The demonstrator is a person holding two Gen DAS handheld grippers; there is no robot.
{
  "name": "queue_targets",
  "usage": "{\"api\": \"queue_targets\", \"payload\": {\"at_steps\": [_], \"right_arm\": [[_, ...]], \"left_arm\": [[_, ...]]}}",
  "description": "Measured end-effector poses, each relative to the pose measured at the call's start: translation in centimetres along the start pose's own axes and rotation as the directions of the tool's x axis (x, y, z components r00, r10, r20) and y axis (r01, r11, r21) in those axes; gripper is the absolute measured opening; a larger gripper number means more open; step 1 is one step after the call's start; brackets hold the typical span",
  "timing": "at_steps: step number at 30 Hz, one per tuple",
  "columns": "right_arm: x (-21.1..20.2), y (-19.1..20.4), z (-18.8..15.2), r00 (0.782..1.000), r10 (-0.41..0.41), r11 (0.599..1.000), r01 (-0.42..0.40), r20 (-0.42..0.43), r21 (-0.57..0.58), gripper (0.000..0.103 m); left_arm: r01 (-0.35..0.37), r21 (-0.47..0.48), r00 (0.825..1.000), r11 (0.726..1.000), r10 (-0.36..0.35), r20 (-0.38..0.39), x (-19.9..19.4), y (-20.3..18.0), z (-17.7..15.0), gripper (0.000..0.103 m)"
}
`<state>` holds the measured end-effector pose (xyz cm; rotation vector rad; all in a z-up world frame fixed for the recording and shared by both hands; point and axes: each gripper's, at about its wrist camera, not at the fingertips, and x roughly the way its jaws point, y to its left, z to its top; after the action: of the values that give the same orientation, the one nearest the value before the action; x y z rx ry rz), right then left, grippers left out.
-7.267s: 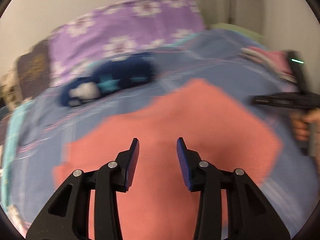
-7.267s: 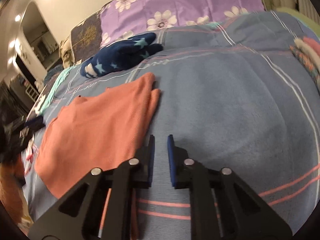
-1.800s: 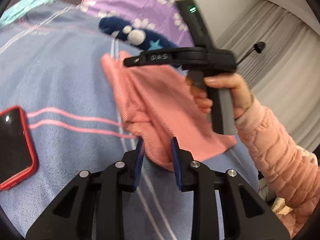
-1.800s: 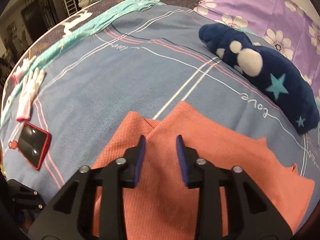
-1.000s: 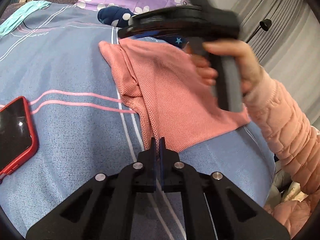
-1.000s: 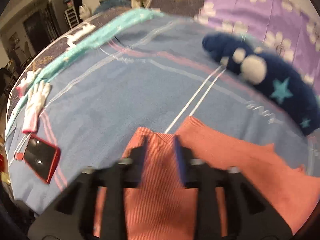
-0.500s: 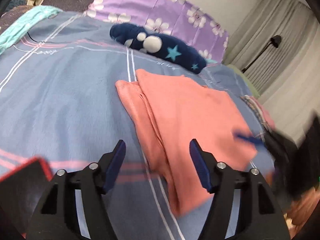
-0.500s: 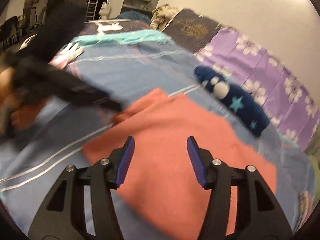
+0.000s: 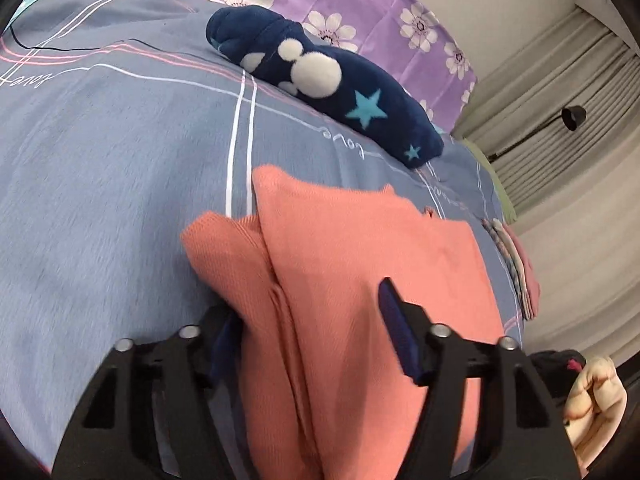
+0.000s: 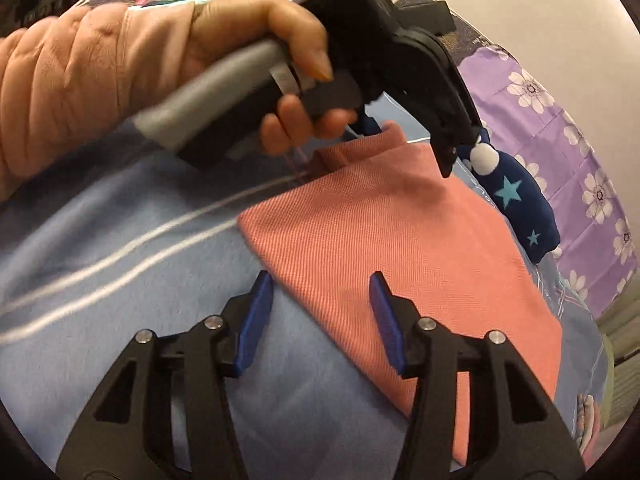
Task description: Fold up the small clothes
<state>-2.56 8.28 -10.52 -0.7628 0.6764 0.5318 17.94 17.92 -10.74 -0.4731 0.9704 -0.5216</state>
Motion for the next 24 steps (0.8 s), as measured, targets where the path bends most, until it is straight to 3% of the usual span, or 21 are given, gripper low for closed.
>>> {"api": "queue_targets", "payload": {"at_steps": [1, 3, 7, 9, 16, 24], "right_arm": [[0.4, 0.1, 0.4, 1.000, -0.007, 1.000, 0.007, 0.000, 0.002, 0.049], [1.2, 0.2, 1.1, 1.000, -0.022, 1.000, 0.022, -0.004, 0.006, 0.045], [2.3, 0.6, 2.0, 0.999, -0.044, 0.999, 0.044, -0.008, -0.006, 0.027], [2.6, 0.8, 2.2, 0.997, -0.081, 0.996, 0.081, -0.004, -0.023, 0.010], [0.2, -2.7, 2.2, 0.996, -0.043, 0.992, 0.034, 0.074, 0.123, 0.009], [-3.8, -7.6, 0.7, 0.988, -0.013, 0.948, -0.037, 0.154, 0.315, 0.009]], "left_arm": [[-0.003, -0.003, 1.000, 1.000, 0.003, 0.009, 0.2, 0.2, 0.1, 0.048], [-0.007, -0.017, 0.999, 1.000, 0.008, 0.036, 0.3, 1.1, 0.0, 0.027], [0.053, -0.054, 0.997, 0.997, -0.050, 0.055, 0.0, 2.5, -0.1, 0.022], [0.041, -0.038, 0.998, 0.998, -0.039, 0.054, 0.1, 2.1, -0.1, 0.021], [0.022, -0.022, 0.998, 1.000, -0.020, 0.056, -0.3, 0.7, 0.7, 0.017], [-0.035, 0.061, 0.996, 0.998, 0.030, 0.087, -1.3, -5.0, 2.7, 0.017]]}}
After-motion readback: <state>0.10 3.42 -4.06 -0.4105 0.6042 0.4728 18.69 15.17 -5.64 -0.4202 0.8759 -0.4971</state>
